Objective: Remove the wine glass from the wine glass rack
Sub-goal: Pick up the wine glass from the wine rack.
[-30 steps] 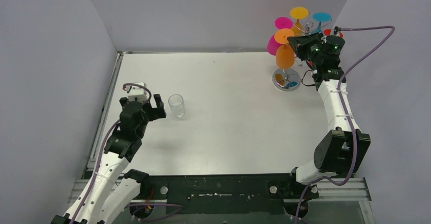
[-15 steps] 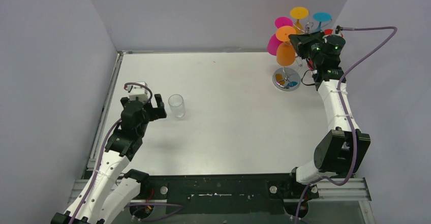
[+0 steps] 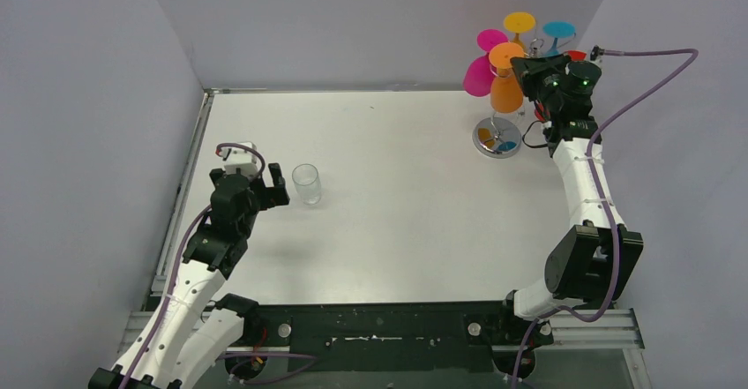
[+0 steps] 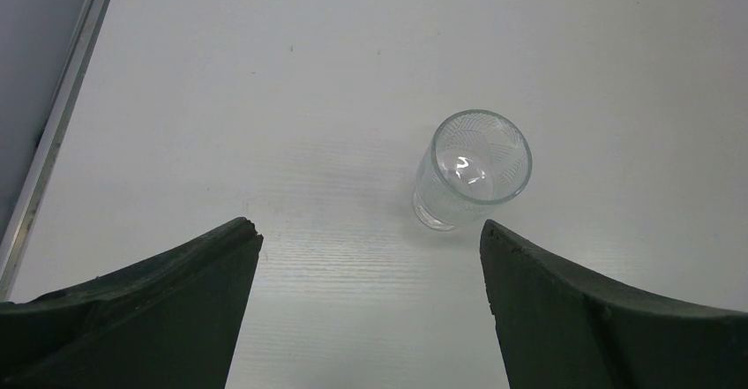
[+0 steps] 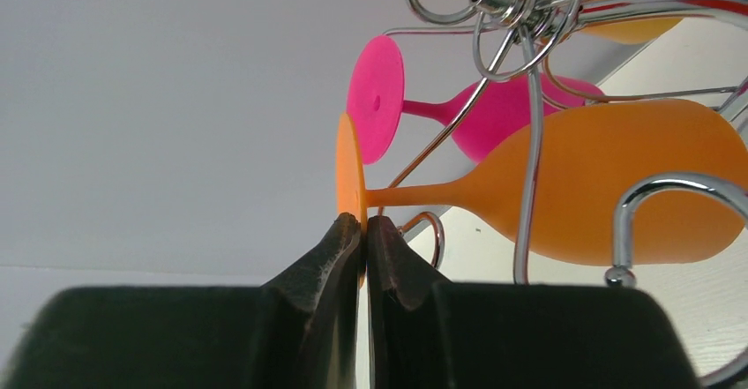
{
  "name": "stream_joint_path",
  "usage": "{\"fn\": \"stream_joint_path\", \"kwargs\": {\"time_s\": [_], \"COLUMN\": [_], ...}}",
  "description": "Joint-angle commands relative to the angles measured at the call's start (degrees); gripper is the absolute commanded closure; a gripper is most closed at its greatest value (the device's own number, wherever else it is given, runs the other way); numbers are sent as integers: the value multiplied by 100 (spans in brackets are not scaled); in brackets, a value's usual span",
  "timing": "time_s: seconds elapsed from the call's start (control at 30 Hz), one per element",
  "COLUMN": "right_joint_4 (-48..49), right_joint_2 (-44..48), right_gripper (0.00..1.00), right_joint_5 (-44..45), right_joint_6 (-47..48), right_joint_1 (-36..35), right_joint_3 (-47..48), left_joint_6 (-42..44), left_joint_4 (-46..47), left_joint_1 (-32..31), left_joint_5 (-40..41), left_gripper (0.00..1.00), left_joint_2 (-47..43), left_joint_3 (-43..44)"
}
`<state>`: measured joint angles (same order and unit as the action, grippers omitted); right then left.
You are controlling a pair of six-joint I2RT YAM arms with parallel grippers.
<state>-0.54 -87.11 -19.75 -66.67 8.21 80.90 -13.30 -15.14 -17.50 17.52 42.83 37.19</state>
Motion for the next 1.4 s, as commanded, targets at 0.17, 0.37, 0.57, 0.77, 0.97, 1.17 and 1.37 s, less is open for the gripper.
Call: {"fn": "stream_joint_path", "kwargs": {"time_s": [0.17,0.37,0.57,0.77,0.97,1.17,1.37], "right_joint_4": [270,345,-81,7,140,-1474,-825], "right_joint_2": [545,975,1387,1698,1782,1809,2258], "right_gripper": [100,100,100,100,100,100,100], "right_joint_5": [516,-14,-209,-865,-1731,-2033,-1987], "right_joint_6": [148,202,461,339,516,1511,1218], "right_joint_1": [53,98,102,73,-165,-367,-502], "right_joint_3": [-109,-420,-623,-1176,-1014,-332,-1309], "left_joint_6": [-32,-32,-41,-41,-96,-137,-154], "left_joint_4": [358,362,346,309,304,328,220], "left_joint_1": [28,27,36,31,36,40,53], "left_joint_5": [-64,-100,-126,-86,-109,-363,-535], "left_gripper": [7,7,7,7,7,7,7], "left_joint_2": [2,-19,-24,-143,-266,-257,-287], "left_joint_3": [28,25,41,42,16,51,108]}}
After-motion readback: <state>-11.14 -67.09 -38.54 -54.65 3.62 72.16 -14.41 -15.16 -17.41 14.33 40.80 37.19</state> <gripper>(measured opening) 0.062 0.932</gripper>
